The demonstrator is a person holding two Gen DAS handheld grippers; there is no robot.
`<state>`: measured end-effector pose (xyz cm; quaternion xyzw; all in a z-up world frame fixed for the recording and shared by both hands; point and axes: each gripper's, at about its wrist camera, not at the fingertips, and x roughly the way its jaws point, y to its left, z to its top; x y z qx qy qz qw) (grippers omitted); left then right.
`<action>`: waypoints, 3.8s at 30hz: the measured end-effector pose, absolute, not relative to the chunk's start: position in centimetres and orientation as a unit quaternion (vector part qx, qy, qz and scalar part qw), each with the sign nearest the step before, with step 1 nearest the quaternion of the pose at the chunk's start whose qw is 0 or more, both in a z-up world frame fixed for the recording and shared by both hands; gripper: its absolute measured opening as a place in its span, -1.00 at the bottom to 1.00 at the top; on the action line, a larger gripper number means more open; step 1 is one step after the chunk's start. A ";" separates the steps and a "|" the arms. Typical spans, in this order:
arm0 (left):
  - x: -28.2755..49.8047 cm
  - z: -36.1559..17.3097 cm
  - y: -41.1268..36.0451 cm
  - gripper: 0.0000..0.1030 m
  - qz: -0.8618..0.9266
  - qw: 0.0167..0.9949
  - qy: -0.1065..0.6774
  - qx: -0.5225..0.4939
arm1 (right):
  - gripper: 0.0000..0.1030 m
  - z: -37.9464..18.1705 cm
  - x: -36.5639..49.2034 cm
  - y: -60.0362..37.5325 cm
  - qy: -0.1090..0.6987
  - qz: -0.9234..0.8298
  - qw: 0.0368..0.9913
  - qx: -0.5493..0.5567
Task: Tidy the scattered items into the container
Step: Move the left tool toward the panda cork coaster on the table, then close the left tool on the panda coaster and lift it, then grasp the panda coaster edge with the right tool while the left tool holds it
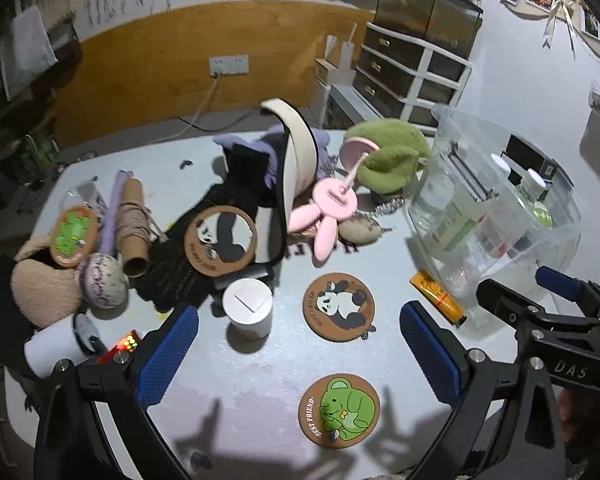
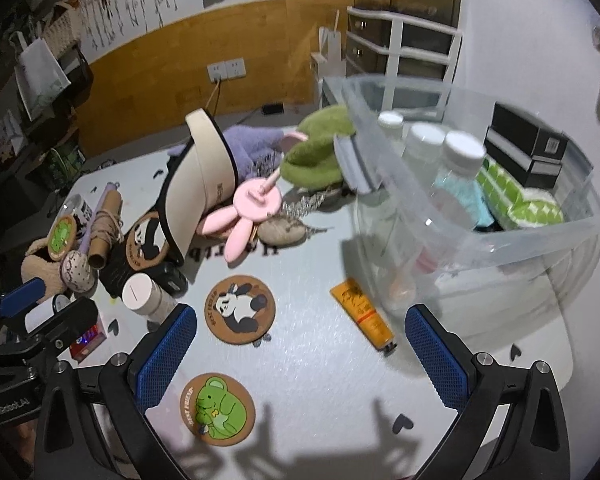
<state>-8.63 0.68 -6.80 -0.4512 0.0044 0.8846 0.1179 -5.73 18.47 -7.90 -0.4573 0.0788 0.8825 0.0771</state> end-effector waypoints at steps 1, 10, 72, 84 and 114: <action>-8.9 -7.2 0.9 0.83 0.882 0.123 0.007 -0.455 | 1.00 -8.3 -5.9 18.5 0.082 0.879 0.075 -0.463; -11.9 -11.7 3.8 0.55 0.853 0.184 0.032 -0.487 | 0.12 -11.0 -7.0 19.0 0.098 0.849 0.080 -0.512; -12.4 -22.1 14.2 0.55 0.765 0.272 0.175 -0.557 | 0.09 -12.7 5.9 28.5 0.250 0.804 0.239 -0.484; -7.0 -21.4 18.0 0.55 0.741 0.342 0.212 -0.538 | 0.09 -20.9 11.1 31.2 0.418 0.738 0.191 -0.494; 0.1 -22.2 21.6 -0.03 0.678 0.454 0.248 -0.523 | 0.09 -26.8 15.0 32.1 0.582 0.666 0.183 -0.430</action>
